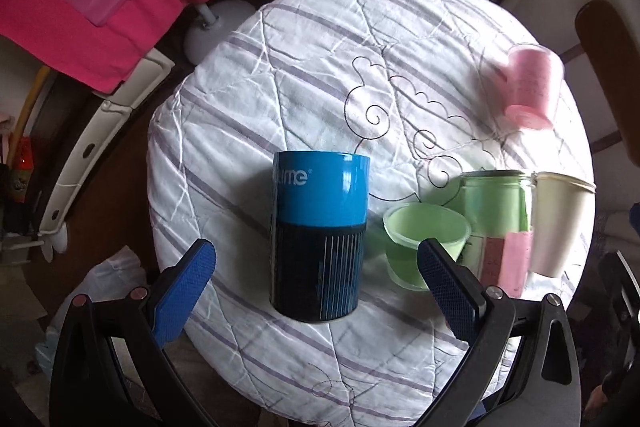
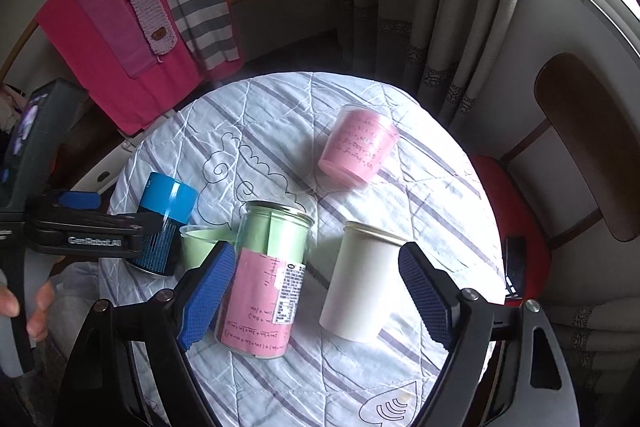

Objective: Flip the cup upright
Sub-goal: 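Close the left tool fingers around the black base of the cup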

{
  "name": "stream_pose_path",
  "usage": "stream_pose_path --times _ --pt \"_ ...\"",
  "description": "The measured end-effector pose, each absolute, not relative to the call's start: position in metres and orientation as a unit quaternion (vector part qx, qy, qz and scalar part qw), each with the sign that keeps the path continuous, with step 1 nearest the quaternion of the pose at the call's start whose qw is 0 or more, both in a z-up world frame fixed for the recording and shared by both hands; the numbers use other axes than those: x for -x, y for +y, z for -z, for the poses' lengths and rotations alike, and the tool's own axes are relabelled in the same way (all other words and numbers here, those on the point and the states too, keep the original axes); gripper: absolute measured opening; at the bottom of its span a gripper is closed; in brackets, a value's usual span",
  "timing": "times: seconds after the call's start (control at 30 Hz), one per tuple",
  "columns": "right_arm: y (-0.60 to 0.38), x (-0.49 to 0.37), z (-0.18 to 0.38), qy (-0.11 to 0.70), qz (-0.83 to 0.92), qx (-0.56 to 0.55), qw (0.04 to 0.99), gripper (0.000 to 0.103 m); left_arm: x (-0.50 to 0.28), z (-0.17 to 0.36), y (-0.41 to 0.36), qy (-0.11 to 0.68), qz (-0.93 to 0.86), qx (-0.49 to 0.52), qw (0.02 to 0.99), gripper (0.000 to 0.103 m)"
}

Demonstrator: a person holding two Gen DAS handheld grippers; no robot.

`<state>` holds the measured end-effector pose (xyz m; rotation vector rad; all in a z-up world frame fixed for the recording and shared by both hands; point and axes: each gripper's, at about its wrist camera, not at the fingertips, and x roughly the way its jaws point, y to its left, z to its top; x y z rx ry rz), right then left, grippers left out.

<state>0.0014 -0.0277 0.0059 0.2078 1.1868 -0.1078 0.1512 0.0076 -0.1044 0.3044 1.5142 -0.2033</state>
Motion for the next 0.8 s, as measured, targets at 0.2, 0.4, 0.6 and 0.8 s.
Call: stream_pose_path --times 0.2,0.4,0.6,0.8 --pt "-0.025 -0.012 0.0 0.565 0.052 -0.092 0.818 0.085 -0.167 0.124 0.01 0.704 0.094 -0.131 0.691 0.102" --pt "-0.022 -0.017 0.007 0.572 0.055 -0.092 0.813 0.085 -0.184 0.141 0.017 0.714 0.077 -0.15 0.679 0.102" --pt "-0.014 -0.02 0.012 0.578 0.053 -0.084 0.81 0.085 -0.185 0.16 0.013 0.727 0.081 -0.159 0.663 0.102" --pt "-0.013 -0.021 0.011 0.577 0.058 -0.082 0.811 0.085 -0.189 0.181 0.013 0.743 0.082 -0.152 0.647 0.079"
